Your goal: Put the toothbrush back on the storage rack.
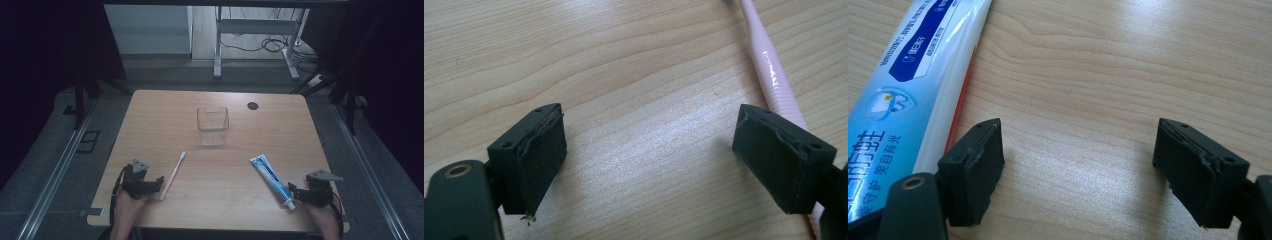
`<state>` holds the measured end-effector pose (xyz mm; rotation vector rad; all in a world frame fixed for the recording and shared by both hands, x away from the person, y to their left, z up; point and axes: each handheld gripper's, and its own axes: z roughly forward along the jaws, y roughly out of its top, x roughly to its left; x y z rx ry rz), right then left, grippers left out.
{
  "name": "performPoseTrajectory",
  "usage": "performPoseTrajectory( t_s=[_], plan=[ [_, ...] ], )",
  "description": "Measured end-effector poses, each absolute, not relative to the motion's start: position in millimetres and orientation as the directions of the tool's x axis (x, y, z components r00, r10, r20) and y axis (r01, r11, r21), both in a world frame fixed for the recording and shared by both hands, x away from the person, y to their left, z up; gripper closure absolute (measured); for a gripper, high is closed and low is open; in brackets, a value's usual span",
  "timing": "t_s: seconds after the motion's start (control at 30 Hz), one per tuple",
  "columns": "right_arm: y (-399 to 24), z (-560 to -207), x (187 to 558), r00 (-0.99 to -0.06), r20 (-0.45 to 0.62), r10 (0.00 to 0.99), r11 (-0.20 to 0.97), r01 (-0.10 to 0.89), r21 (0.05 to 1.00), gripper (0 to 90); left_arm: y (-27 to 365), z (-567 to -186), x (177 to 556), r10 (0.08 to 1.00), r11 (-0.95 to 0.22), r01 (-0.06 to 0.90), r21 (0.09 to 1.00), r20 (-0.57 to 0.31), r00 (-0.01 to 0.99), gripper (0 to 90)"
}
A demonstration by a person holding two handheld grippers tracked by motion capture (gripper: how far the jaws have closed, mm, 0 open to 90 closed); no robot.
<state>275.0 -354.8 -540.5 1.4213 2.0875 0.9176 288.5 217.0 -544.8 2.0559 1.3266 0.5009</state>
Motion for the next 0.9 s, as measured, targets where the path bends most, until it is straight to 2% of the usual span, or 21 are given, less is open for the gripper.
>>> performPoseTrajectory(
  t_s=[0.73, 0.83, 0.9],
  plan=[
    [-355.2, -540.5, 275.4, -0.375, 0.003, 0.927, 0.252, 0.629, 0.736, 19.0, 213.5, -545.0, 289.6, 0.921, -0.267, 0.676, 0.686, -0.025, 0.389, 13.2],
    [-355.2, -540.5, 275.4, -0.376, 0.004, 0.927, 0.252, 0.629, 0.735, 18.9, 212.9, -544.8, 289.2, 0.922, -0.263, 0.677, 0.688, -0.028, 0.386, 14.4],
    [-355.2, -540.5, 275.4, -0.377, 0.004, 0.926, 0.253, 0.629, 0.735, 18.9, 212.9, -543.2, 289.3, 0.92, -0.272, 0.679, 0.682, -0.023, 0.391, 18.8]
  ],
)
